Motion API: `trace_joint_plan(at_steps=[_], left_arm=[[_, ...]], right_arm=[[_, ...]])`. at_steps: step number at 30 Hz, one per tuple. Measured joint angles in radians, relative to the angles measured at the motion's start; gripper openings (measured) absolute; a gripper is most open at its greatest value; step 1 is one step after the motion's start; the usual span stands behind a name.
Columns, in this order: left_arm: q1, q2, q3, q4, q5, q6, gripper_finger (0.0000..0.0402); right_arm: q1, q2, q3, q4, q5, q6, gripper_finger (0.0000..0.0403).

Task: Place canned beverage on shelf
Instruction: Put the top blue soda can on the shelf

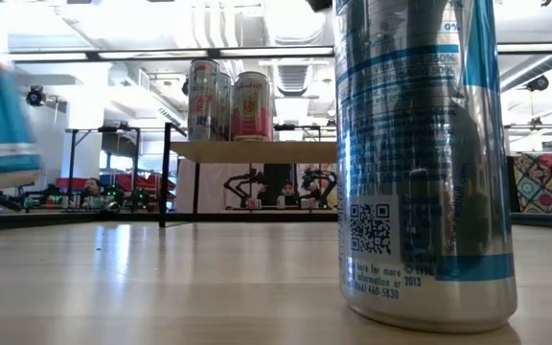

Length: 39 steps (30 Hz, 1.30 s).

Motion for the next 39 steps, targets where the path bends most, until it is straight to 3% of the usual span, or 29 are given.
trace_joint_plan(at_steps=[5, 13, 18, 26, 35, 39], left_arm=[[0.171, -0.002, 0.008, 0.050, 0.207, 0.331, 0.0251], [0.411, 0.000, -0.023, 0.213, 0.420, 0.673, 0.0251], [0.473, 0.001, -0.063, 0.273, 0.578, 0.755, 0.0251], [0.510, 0.001, -0.076, 0.282, 0.631, 0.804, 0.0261], [0.559, 0.000, -0.075, 0.282, 0.640, 0.791, 0.0356], [0.564, 0.000, -0.053, 0.231, 0.635, 0.743, 0.0380]], right_arm=[[-0.001, 0.000, 0.030, -0.032, -0.014, -0.191, 0.0364], [-0.007, 0.000, 0.066, -0.188, 0.042, -0.099, 0.0364], [-0.004, 0.001, 0.066, -0.212, 0.045, -0.039, 0.0364], [0.011, 0.004, 0.066, -0.237, 0.127, -0.020, 0.0364], [0.011, 0.057, 0.065, -0.243, 0.117, -0.039, 0.0364], [0.010, 0.082, 0.065, -0.224, 0.112, -0.038, 0.0364]])
